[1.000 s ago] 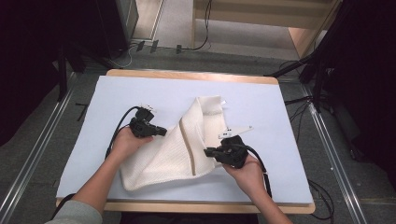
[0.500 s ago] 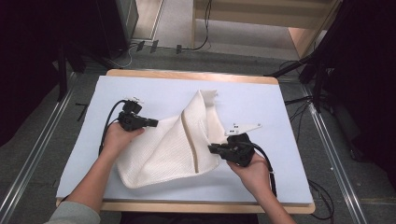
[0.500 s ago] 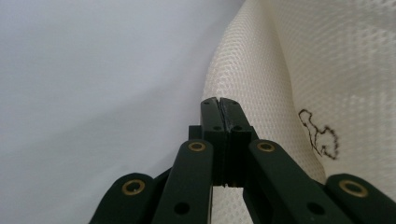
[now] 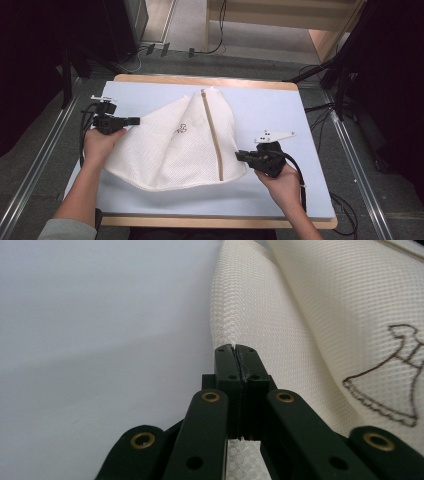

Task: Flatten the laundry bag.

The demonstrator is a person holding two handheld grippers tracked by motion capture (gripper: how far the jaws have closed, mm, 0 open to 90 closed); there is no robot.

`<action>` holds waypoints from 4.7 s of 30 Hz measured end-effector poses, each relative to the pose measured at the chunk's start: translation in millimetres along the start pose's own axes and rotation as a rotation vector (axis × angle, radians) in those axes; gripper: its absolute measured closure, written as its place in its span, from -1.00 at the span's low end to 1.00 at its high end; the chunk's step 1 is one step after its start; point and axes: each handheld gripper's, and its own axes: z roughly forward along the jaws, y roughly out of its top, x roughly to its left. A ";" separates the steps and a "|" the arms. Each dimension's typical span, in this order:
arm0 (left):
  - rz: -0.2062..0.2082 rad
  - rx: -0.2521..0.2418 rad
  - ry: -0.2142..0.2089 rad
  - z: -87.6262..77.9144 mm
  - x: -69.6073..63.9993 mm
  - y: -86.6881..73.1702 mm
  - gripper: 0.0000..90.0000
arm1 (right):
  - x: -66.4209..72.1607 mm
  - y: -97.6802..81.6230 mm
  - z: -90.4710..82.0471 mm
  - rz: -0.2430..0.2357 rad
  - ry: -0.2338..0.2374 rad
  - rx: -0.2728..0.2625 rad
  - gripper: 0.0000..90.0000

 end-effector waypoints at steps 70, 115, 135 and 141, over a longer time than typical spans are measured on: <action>0.042 0.059 0.079 31.4 6.7 -12.9 0.99 | -85.8 24.0 114.4 0.095 -0.129 0.107 1.00; -0.018 0.003 0.066 29.1 25.5 13.4 0.46 | -55.3 -53.3 25.6 0.092 -0.035 0.139 0.77; 0.021 -0.005 0.162 -47.8 -0.2 -34.6 -0.01 | -117.3 -29.3 11.8 0.107 -0.158 -0.053 0.19; 0.018 0.029 0.187 -60.9 -1.0 -59.0 -0.01 | -133.1 -21.0 22.9 0.113 -0.178 -0.035 0.19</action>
